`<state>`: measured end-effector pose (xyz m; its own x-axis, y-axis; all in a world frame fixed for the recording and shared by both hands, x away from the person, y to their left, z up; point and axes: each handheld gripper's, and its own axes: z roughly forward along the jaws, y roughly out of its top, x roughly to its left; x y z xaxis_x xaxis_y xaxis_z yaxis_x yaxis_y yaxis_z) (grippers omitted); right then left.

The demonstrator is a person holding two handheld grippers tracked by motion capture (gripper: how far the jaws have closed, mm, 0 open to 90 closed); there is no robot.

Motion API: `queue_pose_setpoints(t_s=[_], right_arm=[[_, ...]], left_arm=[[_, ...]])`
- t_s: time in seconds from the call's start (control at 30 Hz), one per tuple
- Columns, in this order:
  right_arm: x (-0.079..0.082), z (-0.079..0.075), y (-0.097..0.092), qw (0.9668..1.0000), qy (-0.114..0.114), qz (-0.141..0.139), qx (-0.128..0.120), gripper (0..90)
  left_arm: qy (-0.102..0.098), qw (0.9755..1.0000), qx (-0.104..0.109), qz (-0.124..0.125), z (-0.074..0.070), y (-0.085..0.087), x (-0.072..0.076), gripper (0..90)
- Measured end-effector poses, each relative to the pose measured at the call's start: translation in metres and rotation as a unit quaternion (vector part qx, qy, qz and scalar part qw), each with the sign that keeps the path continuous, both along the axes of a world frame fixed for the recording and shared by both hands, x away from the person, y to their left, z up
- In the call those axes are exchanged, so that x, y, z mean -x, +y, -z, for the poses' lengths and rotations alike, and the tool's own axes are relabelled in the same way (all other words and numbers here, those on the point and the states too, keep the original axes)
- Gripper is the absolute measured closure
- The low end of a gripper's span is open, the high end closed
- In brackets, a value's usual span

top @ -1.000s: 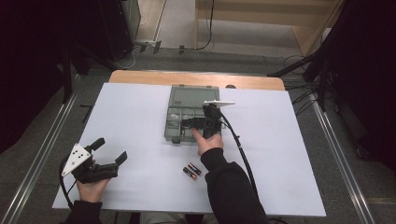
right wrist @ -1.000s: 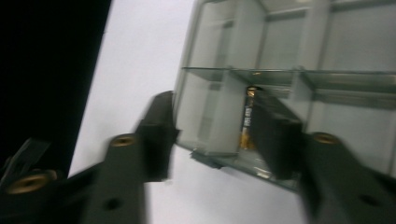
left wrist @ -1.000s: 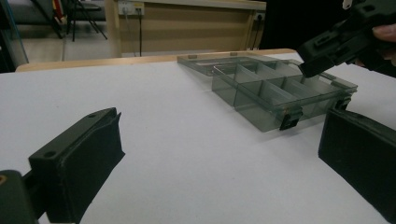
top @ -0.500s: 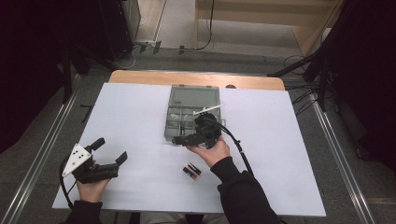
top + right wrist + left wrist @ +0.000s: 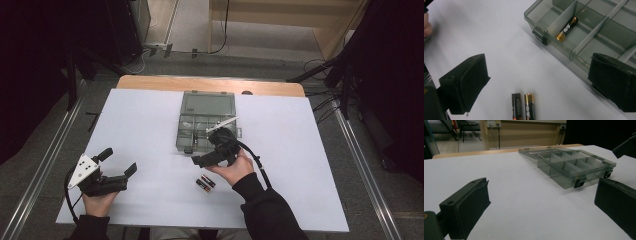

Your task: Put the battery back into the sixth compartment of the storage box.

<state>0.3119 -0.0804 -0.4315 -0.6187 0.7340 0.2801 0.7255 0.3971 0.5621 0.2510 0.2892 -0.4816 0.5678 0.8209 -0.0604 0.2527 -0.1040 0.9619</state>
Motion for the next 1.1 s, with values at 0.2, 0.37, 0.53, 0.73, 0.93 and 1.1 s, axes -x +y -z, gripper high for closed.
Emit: queue_pose_setpoints(t_s=[0.2, 0.37, 0.53, 0.73, 0.93, 1.1], right_arm=[[0.005, 0.006, -0.005, 0.9996, 0.006, -0.008, 0.025, 3.7], [0.01, 0.01, -0.004, 0.9985, -0.004, -0.013, 0.054, 3.8], [0.012, 0.014, 0.0, 0.997, 0.001, -0.021, 0.074, 3.8], [0.015, 0.018, 0.006, 0.9944, 0.006, -0.038, 0.098, 4.7], [0.018, 0.024, 0.014, 0.9892, 0.012, -0.057, 0.134, 6.3], [0.019, 0.028, 0.019, 0.9851, 0.011, -0.064, 0.159, 7.3]], left_arm=[[0.001, 1.0, 0.0, 0.001, 0.0, -0.001, 0.0, 0.0], [0.007, 1.0, -0.003, 0.002, 0.001, -0.001, -0.001, 0.0], [0.007, 1.0, -0.004, 0.002, 0.001, -0.002, -0.001, 0.0], [0.009, 0.9999, -0.005, 0.003, 0.002, -0.002, -0.001, 0.0], [0.007, 0.9999, -0.007, 0.002, 0.002, -0.002, -0.001, 0.0], [0.009, 0.9999, -0.01, 0.005, 0.002, -0.002, -0.002, 0.0]])
